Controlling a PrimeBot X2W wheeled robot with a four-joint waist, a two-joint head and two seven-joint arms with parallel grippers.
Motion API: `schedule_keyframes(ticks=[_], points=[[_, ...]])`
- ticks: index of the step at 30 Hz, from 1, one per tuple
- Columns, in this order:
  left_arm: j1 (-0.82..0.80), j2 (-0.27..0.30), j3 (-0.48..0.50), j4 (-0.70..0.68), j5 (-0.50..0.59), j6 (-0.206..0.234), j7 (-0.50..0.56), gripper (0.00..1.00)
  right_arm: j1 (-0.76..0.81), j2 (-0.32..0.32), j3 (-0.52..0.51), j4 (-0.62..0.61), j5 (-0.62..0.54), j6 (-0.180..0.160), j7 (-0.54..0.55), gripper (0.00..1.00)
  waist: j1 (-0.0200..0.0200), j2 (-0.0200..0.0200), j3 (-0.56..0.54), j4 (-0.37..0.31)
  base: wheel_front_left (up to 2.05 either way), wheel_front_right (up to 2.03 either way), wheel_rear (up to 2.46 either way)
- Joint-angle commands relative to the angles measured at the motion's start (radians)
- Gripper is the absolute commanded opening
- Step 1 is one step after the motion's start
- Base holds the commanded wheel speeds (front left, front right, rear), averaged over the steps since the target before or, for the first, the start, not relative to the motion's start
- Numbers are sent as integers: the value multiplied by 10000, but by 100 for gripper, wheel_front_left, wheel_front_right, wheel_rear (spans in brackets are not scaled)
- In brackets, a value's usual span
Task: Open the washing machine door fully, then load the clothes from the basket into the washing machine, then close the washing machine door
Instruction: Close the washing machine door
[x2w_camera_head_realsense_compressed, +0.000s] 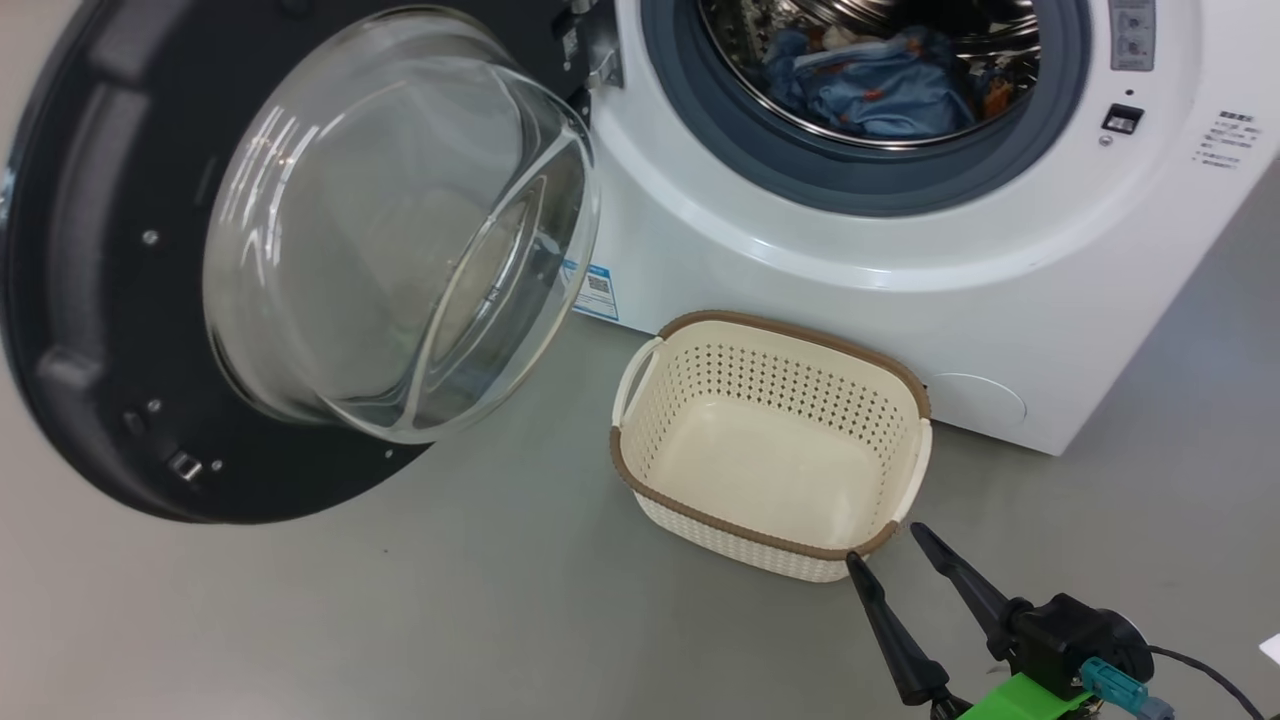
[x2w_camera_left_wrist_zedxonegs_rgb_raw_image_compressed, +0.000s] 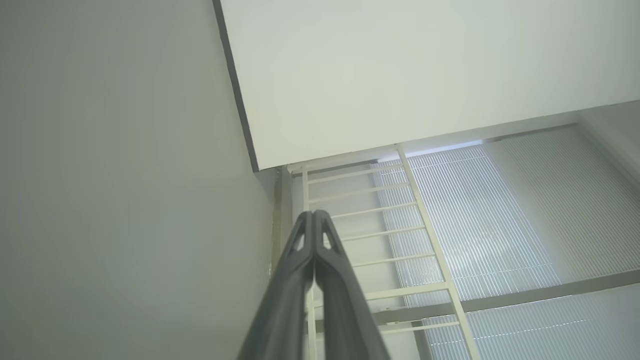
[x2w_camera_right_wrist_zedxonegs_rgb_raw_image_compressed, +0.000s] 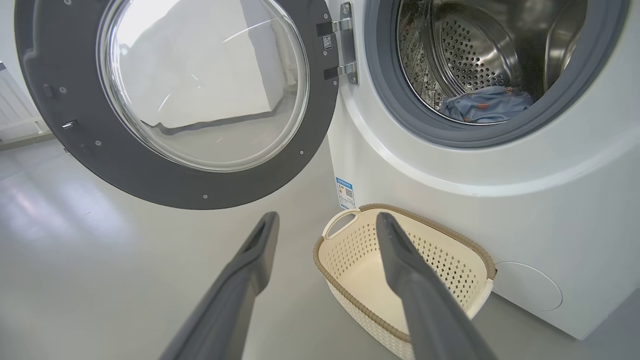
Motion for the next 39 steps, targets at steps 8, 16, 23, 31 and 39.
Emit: schedule_keyframes(ticks=[8, 16, 23, 31, 39], points=[[-931, 650, -54, 259, -464, -311, 790, 0, -65, -458, 268, -307, -31, 27, -48, 100, -1, 0, 481, -435, 0, 0, 0], [-1270, 574, -96, 355, -1012, -468, 1638, 0, -145, -768, 206, -378, -48, 27, -48, 100, -1, 0, 1028, -495, 0, 0, 0], [-1683, 710, -289, 741, -1457, -673, 2714, 0, -391, -891, 264, -391, -54, 27, -48, 100, -1, 0, 1474, -542, 0, 0, 0], [-1809, 835, -650, 933, -1711, -789, 3973, 0, -579, -971, 265, -346, 8, 27, -48, 100, -1, 0, 1639, -664, 0, 0, 0], [-1608, 792, -852, 579, -1907, -800, 4932, 0, -596, -938, 183, -311, 33, 27, -48, 100, -1, 0, 1464, -776, 0, 0, 0]])
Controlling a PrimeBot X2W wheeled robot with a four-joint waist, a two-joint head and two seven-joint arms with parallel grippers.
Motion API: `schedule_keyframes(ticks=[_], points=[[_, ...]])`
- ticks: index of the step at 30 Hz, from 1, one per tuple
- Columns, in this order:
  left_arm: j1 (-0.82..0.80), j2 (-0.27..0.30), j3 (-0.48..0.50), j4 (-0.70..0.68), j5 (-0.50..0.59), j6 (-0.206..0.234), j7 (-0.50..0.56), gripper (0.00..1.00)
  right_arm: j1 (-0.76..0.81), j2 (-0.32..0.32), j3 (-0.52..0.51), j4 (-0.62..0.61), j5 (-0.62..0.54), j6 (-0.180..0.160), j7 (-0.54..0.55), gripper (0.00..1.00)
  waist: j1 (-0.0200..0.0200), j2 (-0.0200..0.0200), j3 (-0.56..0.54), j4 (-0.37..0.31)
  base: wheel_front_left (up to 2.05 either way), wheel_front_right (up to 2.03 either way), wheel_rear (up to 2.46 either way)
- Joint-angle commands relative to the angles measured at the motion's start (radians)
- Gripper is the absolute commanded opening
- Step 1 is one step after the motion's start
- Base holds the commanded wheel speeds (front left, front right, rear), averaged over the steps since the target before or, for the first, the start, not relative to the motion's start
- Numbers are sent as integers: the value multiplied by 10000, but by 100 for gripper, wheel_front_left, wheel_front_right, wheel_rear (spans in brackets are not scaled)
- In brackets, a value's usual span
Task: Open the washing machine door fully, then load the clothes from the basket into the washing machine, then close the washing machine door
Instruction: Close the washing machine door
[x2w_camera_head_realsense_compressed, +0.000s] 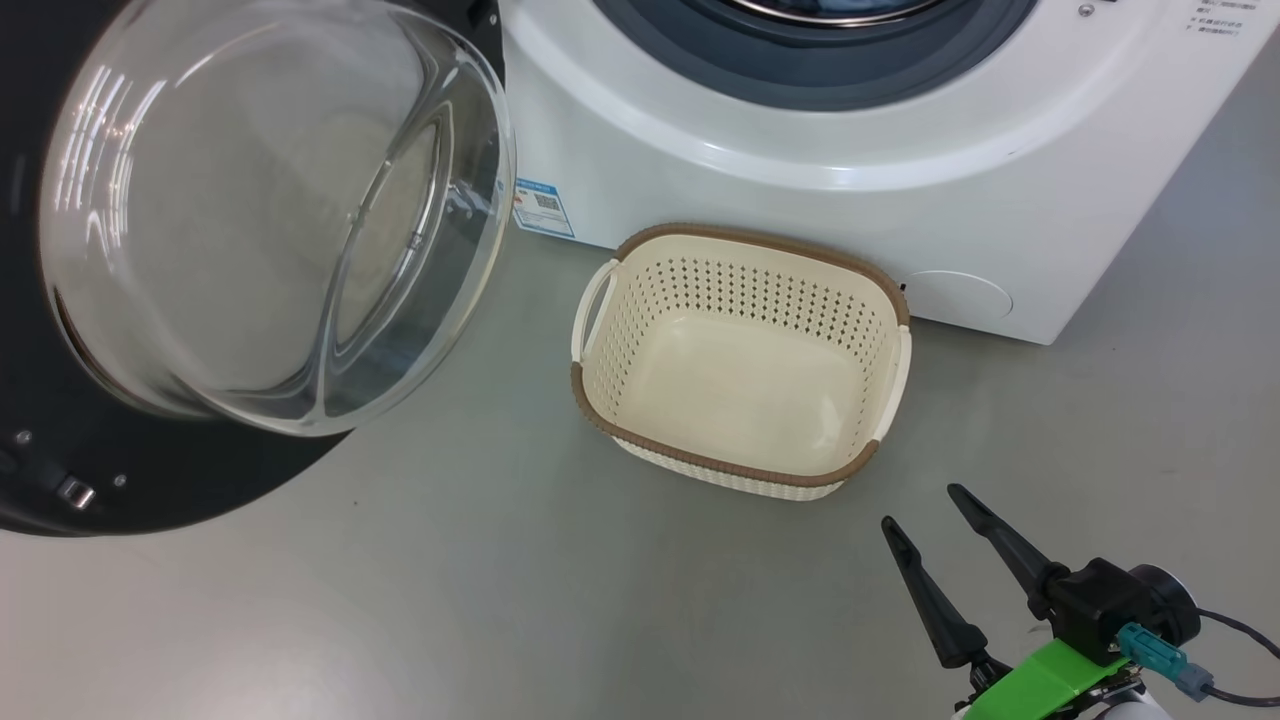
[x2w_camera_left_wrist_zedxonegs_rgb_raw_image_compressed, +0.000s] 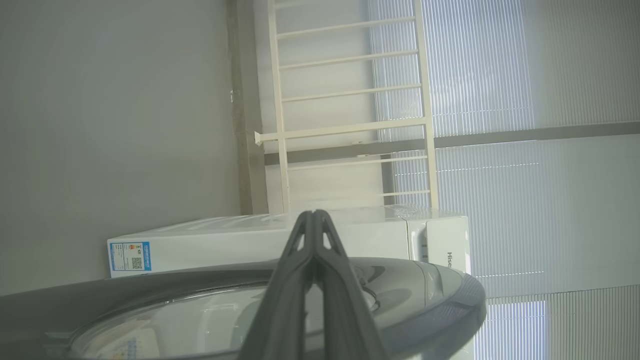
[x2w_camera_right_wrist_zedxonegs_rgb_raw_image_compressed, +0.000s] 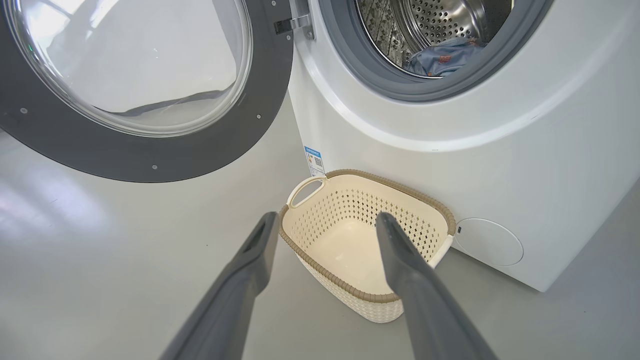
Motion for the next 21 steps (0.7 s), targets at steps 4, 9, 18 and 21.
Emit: schedule_keyframes(ticks=[4, 9, 18, 21], points=[[364, 639, -260, -708, -227, -100, 1376, 0, -93, 16, 137, -202, 46, 27, -48, 100, 0, -1, -163, -30, 0, 0, 0], [864, 508, -534, -1293, -309, -100, 2272, 0, -31, 67, 70, -178, 52, 27, -48, 100, 0, -1, -309, 8, 0, 0, 0], [1369, 230, -844, -2129, -424, -101, 3139, 0, 73, 276, 6, -135, 68, 27, -48, 100, 0, -1, -597, 62, 0, 0, 0], [1491, 129, -944, -2404, -474, -101, 3380, 0, 123, 404, -34, -114, 76, 27, -48, 100, 0, -1, -758, 34, 0, 0, 0]])
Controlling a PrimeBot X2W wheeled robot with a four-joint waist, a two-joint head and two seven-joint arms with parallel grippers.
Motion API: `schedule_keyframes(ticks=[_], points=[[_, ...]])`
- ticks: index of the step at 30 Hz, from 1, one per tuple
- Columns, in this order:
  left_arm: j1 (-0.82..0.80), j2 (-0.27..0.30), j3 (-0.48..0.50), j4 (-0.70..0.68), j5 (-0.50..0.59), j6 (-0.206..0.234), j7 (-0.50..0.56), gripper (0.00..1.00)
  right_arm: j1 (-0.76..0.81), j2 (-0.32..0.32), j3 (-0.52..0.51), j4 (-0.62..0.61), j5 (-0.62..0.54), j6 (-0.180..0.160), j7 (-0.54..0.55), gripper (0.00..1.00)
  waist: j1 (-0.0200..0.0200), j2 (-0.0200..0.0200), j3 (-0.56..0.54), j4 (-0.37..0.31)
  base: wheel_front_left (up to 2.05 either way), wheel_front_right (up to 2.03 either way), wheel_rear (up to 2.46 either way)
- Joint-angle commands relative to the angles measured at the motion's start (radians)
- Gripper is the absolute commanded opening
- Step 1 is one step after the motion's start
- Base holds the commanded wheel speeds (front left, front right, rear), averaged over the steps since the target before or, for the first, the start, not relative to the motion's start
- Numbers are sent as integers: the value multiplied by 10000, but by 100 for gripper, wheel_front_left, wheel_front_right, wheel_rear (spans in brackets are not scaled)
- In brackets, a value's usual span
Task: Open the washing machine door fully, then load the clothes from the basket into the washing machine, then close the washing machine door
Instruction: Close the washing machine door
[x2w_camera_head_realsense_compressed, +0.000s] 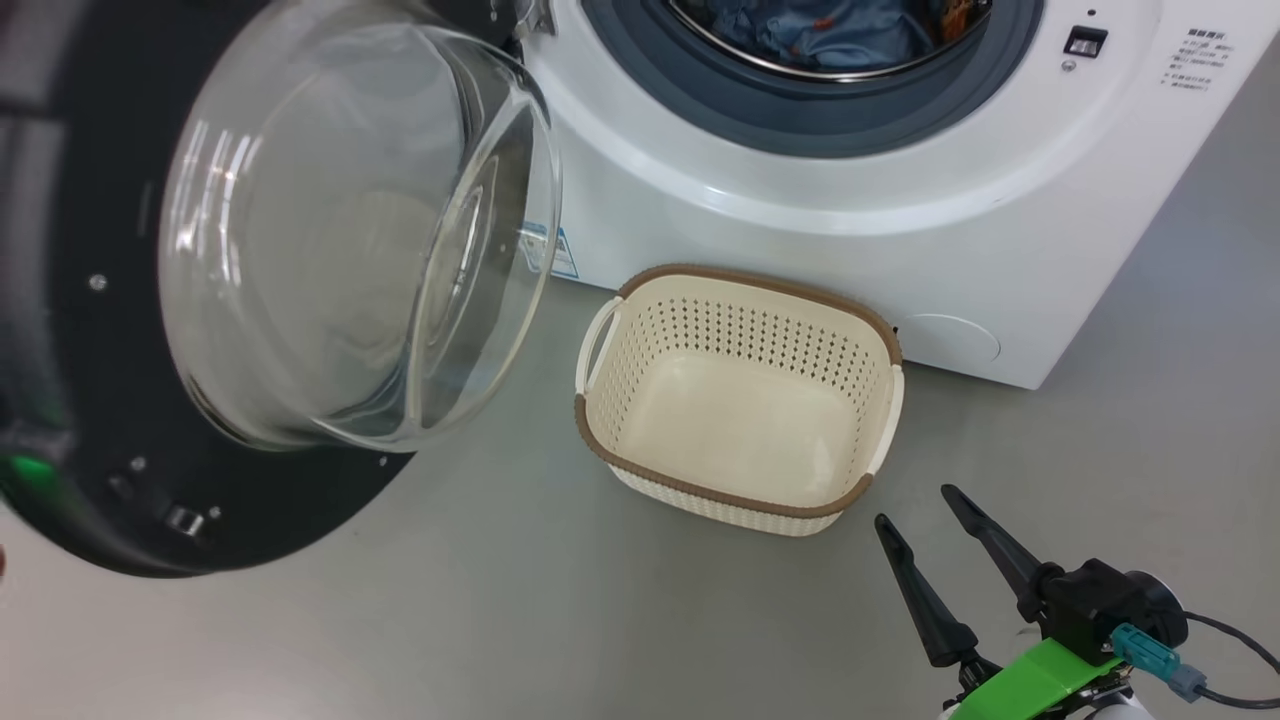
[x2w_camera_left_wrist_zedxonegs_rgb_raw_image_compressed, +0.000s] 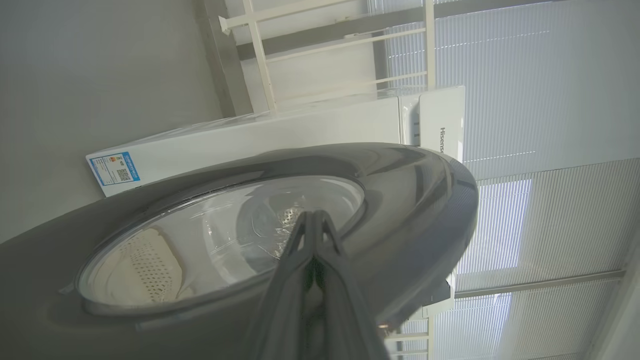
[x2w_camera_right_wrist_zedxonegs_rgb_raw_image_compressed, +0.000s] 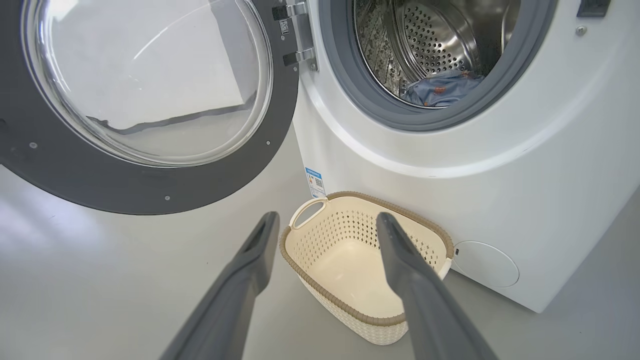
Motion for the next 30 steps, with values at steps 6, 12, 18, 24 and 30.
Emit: schedule_keyframes(ticks=[6, 12, 18, 24, 30], points=[[488, 190, -272, -1081, -74, -70, 736, 0, 181, 276, 43, -216, 82, 27, -48, 100, 0, -1, -385, -152, 0, 0, 0], [1090, -506, -687, -2420, -234, 14, 1173, 0, 396, 664, -95, -157, 107, 27, -48, 100, 0, -1, -854, -373, 0, 0, 0], [1785, -1433, -1338, -3771, 277, 271, 875, 0, 587, 944, -146, -92, 127, 27, -48, 100, 0, -1, -1289, -731, 0, 0, 0], [2176, -2204, -2009, -4409, 767, 333, 253, 0, 752, 1088, -176, -47, 111, 27, -48, 100, 0, -1, -1604, -1238, 0, 0, 0], [2114, -2493, -2603, -4067, 829, 143, -700, 0, 839, 1095, -151, -10, 110, 27, -48, 100, 0, -1, -1741, -1849, 0, 0, 0]])
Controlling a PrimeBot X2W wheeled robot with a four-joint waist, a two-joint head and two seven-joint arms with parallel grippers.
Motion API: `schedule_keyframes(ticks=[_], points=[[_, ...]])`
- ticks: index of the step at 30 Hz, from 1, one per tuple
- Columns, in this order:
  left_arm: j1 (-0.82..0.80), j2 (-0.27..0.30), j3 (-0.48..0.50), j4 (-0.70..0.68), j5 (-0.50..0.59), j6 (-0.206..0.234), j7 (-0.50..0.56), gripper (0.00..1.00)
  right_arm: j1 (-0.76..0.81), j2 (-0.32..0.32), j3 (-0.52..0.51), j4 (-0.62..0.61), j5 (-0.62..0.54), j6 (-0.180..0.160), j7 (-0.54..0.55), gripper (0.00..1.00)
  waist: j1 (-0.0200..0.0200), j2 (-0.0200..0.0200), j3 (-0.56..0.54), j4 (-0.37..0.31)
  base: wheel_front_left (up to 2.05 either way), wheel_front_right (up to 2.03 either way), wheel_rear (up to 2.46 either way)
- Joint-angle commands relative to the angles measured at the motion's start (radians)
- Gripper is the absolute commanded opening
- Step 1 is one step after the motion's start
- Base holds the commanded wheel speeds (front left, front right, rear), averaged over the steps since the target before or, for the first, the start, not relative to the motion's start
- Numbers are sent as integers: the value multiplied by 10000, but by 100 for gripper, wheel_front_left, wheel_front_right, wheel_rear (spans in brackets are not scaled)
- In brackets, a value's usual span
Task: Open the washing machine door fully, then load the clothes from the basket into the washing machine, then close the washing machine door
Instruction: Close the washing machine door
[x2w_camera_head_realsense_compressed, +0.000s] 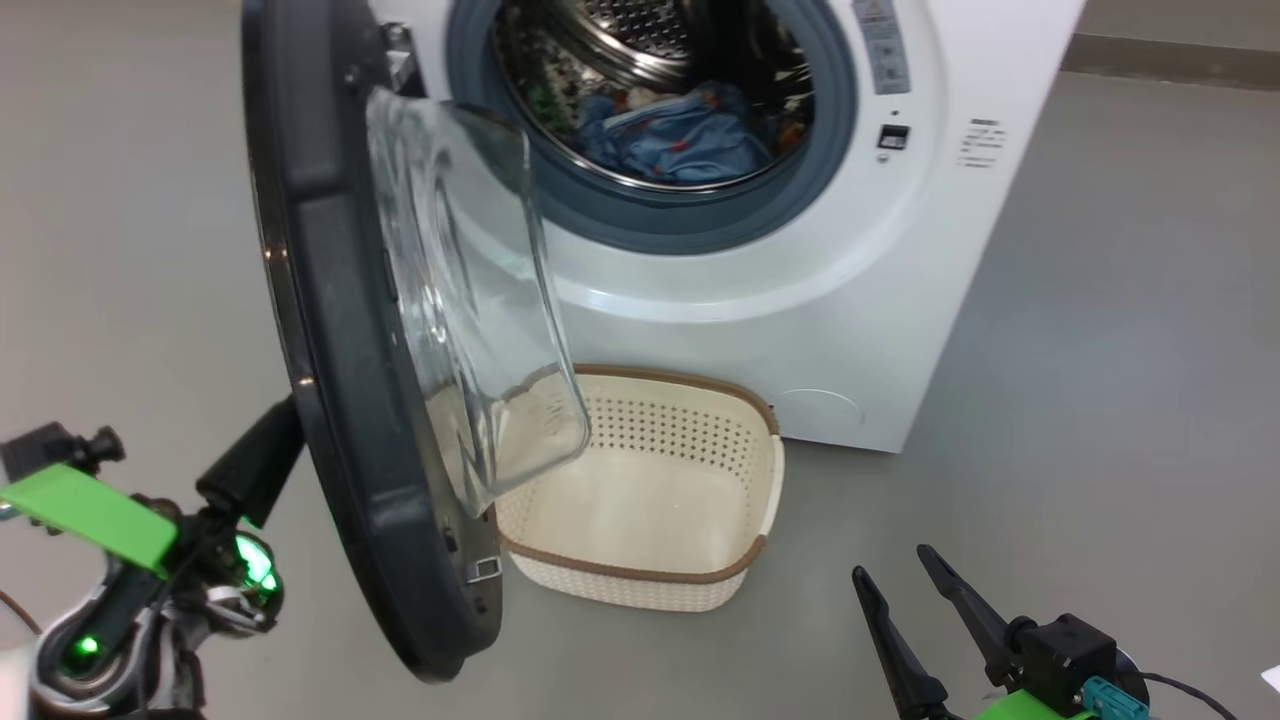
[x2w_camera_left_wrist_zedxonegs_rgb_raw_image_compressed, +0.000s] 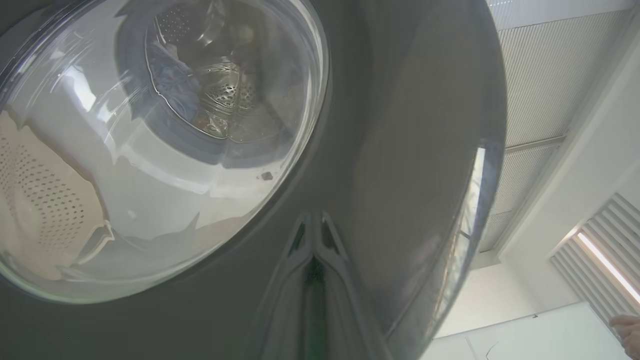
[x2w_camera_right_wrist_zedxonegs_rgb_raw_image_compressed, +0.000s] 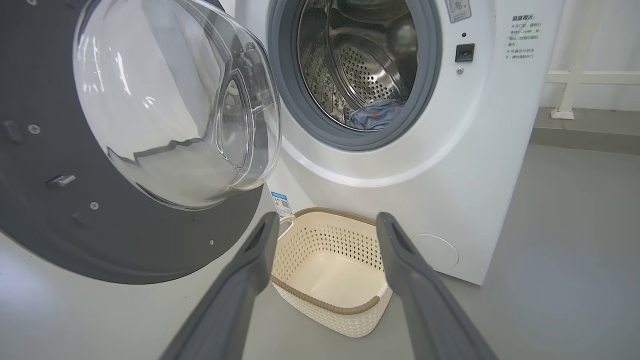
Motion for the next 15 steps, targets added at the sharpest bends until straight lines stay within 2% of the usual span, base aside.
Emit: schedule_keyframes(ticks=[1, 15], points=[[-258, 85, -120, -70, 75, -190, -213, 0, 4, -38, 200, -191, 92, 27, -48, 100, 1, 0, -173, -506, 0, 0, 0], [-1233, 40, -1494, 708, 20, -358, -2446, 0, 9, -80, 299, -169, 110, 27, -48, 100, 1, 0, -254, -1874, 0, 0, 0]])
